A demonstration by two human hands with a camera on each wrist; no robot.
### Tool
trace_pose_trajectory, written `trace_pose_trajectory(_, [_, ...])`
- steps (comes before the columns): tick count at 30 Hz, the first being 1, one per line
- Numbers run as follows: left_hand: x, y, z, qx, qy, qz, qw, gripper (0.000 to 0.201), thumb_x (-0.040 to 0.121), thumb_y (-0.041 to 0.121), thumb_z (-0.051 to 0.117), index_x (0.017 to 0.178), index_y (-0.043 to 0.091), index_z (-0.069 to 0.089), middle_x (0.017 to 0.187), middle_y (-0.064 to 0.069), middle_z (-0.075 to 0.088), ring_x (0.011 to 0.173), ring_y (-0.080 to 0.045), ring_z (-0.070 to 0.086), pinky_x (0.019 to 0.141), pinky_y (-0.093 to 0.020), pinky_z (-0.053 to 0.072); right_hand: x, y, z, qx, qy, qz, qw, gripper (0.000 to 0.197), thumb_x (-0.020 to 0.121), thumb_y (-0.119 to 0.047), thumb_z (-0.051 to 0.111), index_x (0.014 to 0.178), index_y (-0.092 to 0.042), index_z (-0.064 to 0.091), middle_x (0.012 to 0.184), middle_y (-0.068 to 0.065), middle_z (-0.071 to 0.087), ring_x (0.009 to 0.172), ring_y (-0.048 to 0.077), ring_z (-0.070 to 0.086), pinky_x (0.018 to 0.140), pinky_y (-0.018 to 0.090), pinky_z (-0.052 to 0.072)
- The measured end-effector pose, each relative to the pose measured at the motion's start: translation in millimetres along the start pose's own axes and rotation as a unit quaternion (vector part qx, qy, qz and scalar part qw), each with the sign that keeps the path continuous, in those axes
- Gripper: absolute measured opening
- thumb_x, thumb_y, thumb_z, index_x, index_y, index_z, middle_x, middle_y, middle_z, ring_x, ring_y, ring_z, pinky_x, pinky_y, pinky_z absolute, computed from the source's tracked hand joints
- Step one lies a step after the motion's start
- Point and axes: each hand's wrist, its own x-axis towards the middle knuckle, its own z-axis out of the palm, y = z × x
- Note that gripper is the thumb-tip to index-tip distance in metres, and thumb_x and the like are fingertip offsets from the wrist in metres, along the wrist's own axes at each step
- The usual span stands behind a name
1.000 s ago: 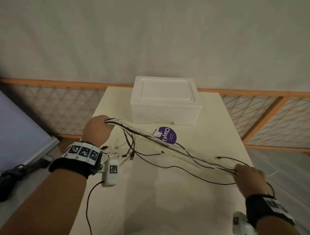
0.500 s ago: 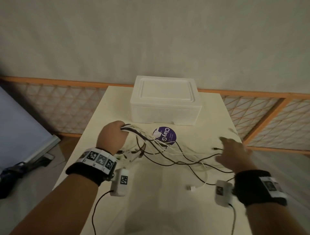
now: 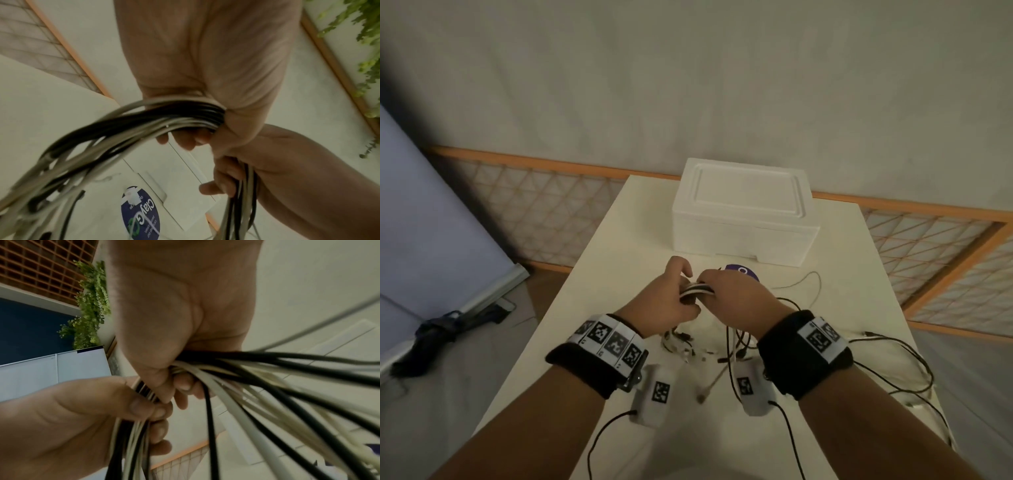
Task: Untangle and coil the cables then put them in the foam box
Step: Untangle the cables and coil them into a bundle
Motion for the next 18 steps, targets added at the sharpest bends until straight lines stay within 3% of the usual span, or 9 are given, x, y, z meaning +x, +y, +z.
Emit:
trace_pose_trajectory(2, [-3.9, -7.8, -0.3, -0.031, 0.059, -0.011, 0.998, 0.048, 0.076, 0.021, 0.077, 0.102, 0.022, 0.036, 0.095, -0.003, 0.057, 0.073, -0.009, 0.054, 0.064, -0.024, 0.047, 1.8, 0.9, 3.0, 0.009, 0.011, 0.011, 1.0, 0.021, 0.096, -0.029, 0.043, 0.097, -0.013, 0.057, 0.087, 0.001, 0.062, 0.082, 0.02, 0.06, 0.072, 0.036, 0.05])
trace_pose_trajectory(5, [-12.7, -21.2, -4.8, -0.045, 0.198, -0.086, 0.975, 0.04, 0.08, 0.05, 0.067, 0.076, 0.017, 0.045, 0.076, -0.003, 0.051, 0.066, -0.019, 0.049, 0.066, -0.035, 0.044, 3.0, 10.0, 5.2, 0.022, 0.056, 0.052, 0.997, 0.019, 0.097, -0.03, 0.043, 0.089, -0.014, 0.052, 0.073, -0.006, 0.049, 0.073, 0.018, 0.052, 0.065, 0.032, 0.043])
trace_pose_trajectory(7, [-19.1, -17.3, -1.6, -0.202, 0.121, -0.177, 0.956, 0.052, 0.082, 0.063, 0.054, 0.057, 0.017, 0.05, 0.064, -0.007, 0.05, 0.056, -0.021, 0.046, 0.061, -0.036, 0.04, 1.6, 12.9, 5.0, 0.015, 0.096, 0.065, 0.993, 0.018, 0.097, -0.029, 0.043, 0.086, -0.016, 0.049, 0.067, -0.009, 0.043, 0.068, 0.016, 0.047, 0.061, 0.03, 0.039])
trace_pose_trajectory(9, [-23.1, -7.2, 11.9, -0.416, -0.025, -0.236, 0.878, 0.059, 0.081, 0.069, 0.047, 0.062, 0.015, 0.06, 0.066, -0.009, 0.056, 0.057, -0.02, 0.047, 0.059, -0.031, 0.037, -2.4, 7.0, 4.4, 0.018, 0.112, 0.057, 0.992, 0.013, 0.096, -0.026, 0.044, 0.089, -0.015, 0.049, 0.069, -0.008, 0.047, 0.068, 0.018, 0.05, 0.06, 0.03, 0.039])
trace_pose_trajectory(11, [-14.3, -7.5, 25.3, -0.585, -0.052, -0.227, 0.777, 0.054, 0.085, 0.062, 0.05, 0.086, 0.01, 0.066, 0.08, -0.009, 0.061, 0.068, -0.02, 0.052, 0.065, -0.031, 0.039, -8.9, -3.1, 6.9, 0.031, 0.09, 0.03, 0.995, 0.012, 0.093, -0.022, 0.045, 0.096, -0.013, 0.052, 0.082, 0.001, 0.059, 0.076, 0.023, 0.057, 0.066, 0.035, 0.047])
trace_pose_trajectory(13, [-1.0, -7.2, 30.5, -0.693, 0.013, -0.216, 0.688, 0.041, 0.083, 0.046, 0.061, 0.101, 0.009, 0.063, 0.088, -0.008, 0.061, 0.075, -0.02, 0.056, 0.072, -0.03, 0.043, -17.7, -8.1, 15.1, 0.043, 0.062, 0.001, 0.997, 0.018, 0.094, -0.028, 0.046, 0.106, -0.016, 0.053, 0.093, 0.005, 0.064, 0.084, 0.026, 0.062, 0.072, 0.04, 0.051])
trace_pose_trajectory(14, [6.2, -8.7, 30.4, -0.716, 0.054, -0.223, 0.66, 0.033, 0.085, 0.038, 0.06, 0.096, 0.007, 0.061, 0.082, -0.006, 0.06, 0.071, -0.02, 0.056, 0.069, -0.03, 0.045, -22.5, -7.8, 20.4, 0.037, 0.05, -0.009, 0.998, 0.022, 0.095, -0.033, 0.045, 0.109, -0.018, 0.052, 0.095, 0.006, 0.065, 0.086, 0.026, 0.062, 0.073, 0.04, 0.051])
trace_pose_trajectory(16, [17.3, -13.2, 25.0, -0.738, 0.142, -0.249, 0.611, 0.024, 0.094, 0.026, 0.054, 0.077, 0.01, 0.051, 0.058, 0.0, 0.051, 0.052, -0.015, 0.05, 0.056, -0.025, 0.046, -32.5, -3.9, 29.0, 0.016, 0.024, -0.021, 0.999, 0.025, 0.096, -0.04, 0.044, 0.103, -0.017, 0.049, 0.092, 0.008, 0.064, 0.084, 0.028, 0.062, 0.069, 0.037, 0.048])
trace_pose_trajectory(18, [22.4, -18.3, 15.7, -0.731, 0.202, -0.257, 0.599, 0.029, 0.097, 0.02, 0.05, 0.07, 0.015, 0.042, 0.044, 0.003, 0.039, 0.037, -0.01, 0.038, 0.045, -0.017, 0.04, -44.6, 3.1, 34.8, 0.02, -0.008, -0.021, 1.0, 0.029, 0.095, -0.045, 0.046, 0.097, -0.016, 0.048, 0.087, 0.007, 0.063, 0.081, 0.027, 0.061, 0.068, 0.036, 0.046])
